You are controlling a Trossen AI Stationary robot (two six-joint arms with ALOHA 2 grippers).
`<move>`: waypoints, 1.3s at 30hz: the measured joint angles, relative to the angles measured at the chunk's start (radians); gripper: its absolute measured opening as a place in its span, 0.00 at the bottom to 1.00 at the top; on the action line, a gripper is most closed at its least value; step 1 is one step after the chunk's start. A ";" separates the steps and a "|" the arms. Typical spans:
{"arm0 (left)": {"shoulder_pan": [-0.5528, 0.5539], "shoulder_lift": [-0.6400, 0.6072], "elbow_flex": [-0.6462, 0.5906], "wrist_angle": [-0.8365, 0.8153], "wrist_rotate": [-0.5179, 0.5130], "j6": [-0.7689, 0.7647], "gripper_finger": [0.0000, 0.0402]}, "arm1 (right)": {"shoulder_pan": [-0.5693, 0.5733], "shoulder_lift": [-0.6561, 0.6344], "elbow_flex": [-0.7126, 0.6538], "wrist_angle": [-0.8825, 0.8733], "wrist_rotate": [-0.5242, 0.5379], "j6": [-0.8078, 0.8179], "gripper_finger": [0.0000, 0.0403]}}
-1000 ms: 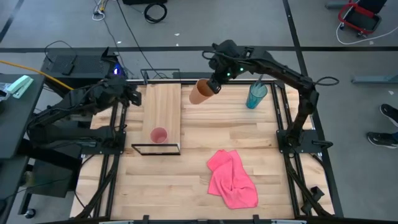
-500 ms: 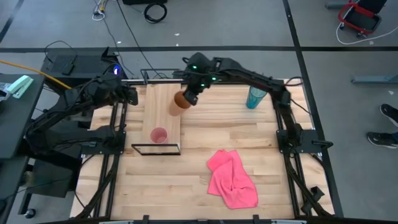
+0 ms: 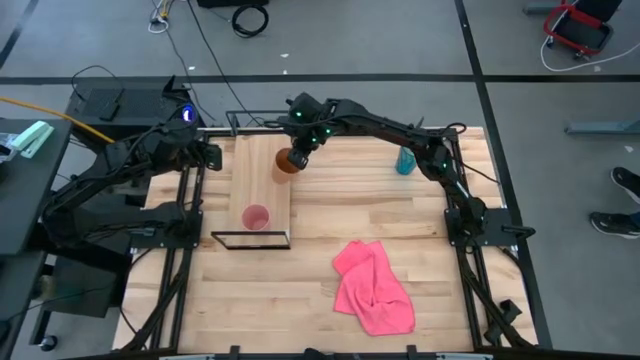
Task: Stack small to large cups/mugs on shelf
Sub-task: Put the orange cup on the shelf
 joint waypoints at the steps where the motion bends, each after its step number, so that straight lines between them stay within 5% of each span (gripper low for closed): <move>1: 0.000 0.005 0.000 -0.001 0.001 0.000 0.03 | 0.002 0.003 0.000 0.002 -0.002 -0.002 0.01; 39: 0.000 0.109 0.000 0.001 0.059 0.009 0.09 | 0.055 0.050 -0.004 0.002 0.020 -0.048 0.01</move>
